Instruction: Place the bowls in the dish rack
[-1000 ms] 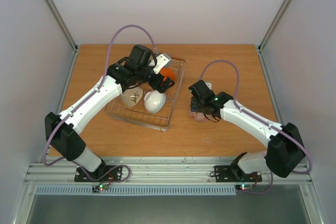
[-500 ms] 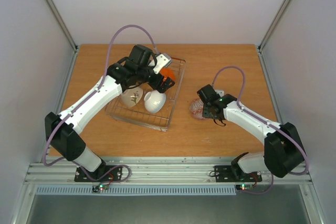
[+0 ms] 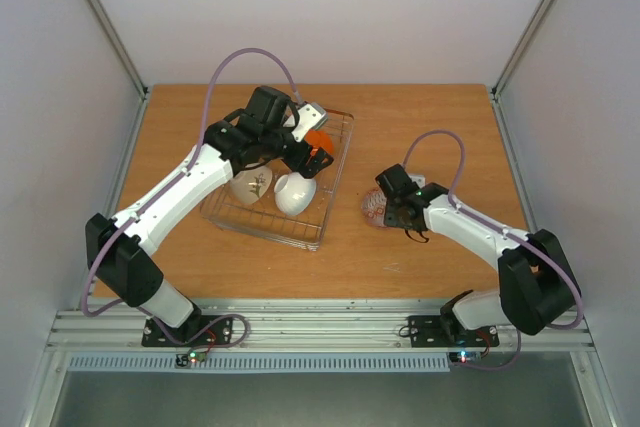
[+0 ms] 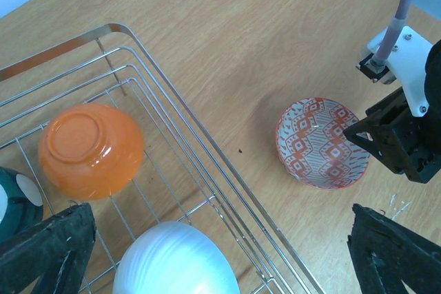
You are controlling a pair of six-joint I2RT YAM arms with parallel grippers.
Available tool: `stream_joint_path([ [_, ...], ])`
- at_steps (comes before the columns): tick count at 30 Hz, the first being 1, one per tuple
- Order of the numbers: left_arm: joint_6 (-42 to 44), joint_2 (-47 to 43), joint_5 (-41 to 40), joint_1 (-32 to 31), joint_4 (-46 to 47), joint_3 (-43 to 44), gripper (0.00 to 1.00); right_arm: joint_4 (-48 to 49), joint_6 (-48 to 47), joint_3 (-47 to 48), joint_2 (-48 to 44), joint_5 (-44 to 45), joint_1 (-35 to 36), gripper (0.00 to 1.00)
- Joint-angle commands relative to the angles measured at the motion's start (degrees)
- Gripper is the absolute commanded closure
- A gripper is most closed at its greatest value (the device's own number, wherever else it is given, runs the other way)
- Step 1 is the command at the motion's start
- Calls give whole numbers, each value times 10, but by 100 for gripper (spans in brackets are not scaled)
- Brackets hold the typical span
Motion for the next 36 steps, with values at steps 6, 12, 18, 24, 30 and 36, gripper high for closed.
stream_joint_path([
  [6,-9,62,-68,-55,12,7,1,-24,49,-21,-102,72,-2,56],
  [12,26,105,-142,-144,18,16,1,-60,90,-59,-206,133,-4,51],
  [18,38,179,-152,-186,6,38,1,-64,94,-97,-275,129,-6,51],
  [24,37,241,-170,-187,-3,73,2,-52,80,-112,-286,89,-6,51],
  [30,38,302,-190,-187,-28,136,5,-48,78,-128,-315,65,-6,51],
  [36,51,354,-199,-187,-65,233,5,-74,82,-136,-353,73,-6,51],
])
